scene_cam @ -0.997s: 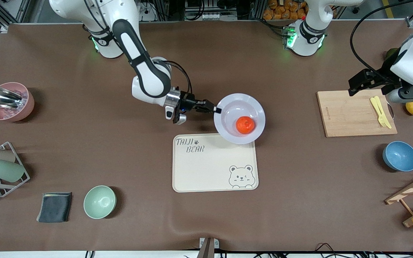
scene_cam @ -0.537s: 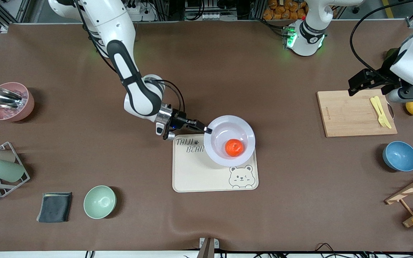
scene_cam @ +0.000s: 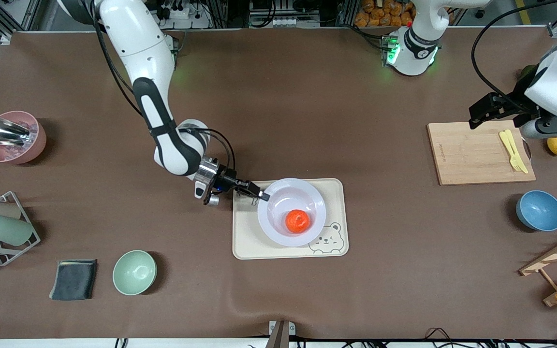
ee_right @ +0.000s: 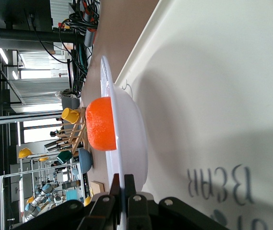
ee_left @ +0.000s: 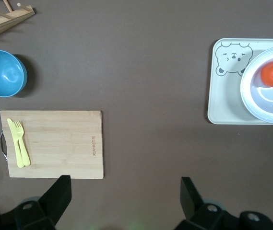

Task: Place orange and plate with both arms
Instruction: 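Carry the plate with the right gripper onto the bear tray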

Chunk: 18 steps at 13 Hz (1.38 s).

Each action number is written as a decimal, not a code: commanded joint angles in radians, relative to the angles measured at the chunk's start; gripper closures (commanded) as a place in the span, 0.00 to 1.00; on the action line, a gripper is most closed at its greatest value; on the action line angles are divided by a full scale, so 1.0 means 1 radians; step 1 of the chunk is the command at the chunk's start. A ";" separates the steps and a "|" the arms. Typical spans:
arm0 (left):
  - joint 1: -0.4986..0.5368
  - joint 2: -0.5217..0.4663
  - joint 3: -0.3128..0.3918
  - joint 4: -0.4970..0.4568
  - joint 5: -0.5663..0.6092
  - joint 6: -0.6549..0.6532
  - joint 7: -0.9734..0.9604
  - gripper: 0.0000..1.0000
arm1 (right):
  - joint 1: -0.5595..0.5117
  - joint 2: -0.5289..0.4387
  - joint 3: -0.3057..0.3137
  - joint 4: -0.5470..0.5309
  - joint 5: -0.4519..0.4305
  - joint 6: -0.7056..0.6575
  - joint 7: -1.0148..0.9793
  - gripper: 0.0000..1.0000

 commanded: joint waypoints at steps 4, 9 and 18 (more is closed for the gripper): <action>-0.003 -0.007 0.003 0.000 -0.019 -0.011 0.015 0.00 | -0.033 0.054 0.015 0.039 0.027 -0.054 -0.055 0.40; -0.002 -0.004 0.003 0.000 -0.019 -0.011 0.015 0.00 | -0.010 0.034 0.015 0.066 0.000 0.069 0.011 0.00; -0.003 -0.007 -0.010 -0.002 -0.019 -0.011 0.014 0.00 | -0.004 -0.039 -0.012 0.100 -0.457 0.172 0.290 0.00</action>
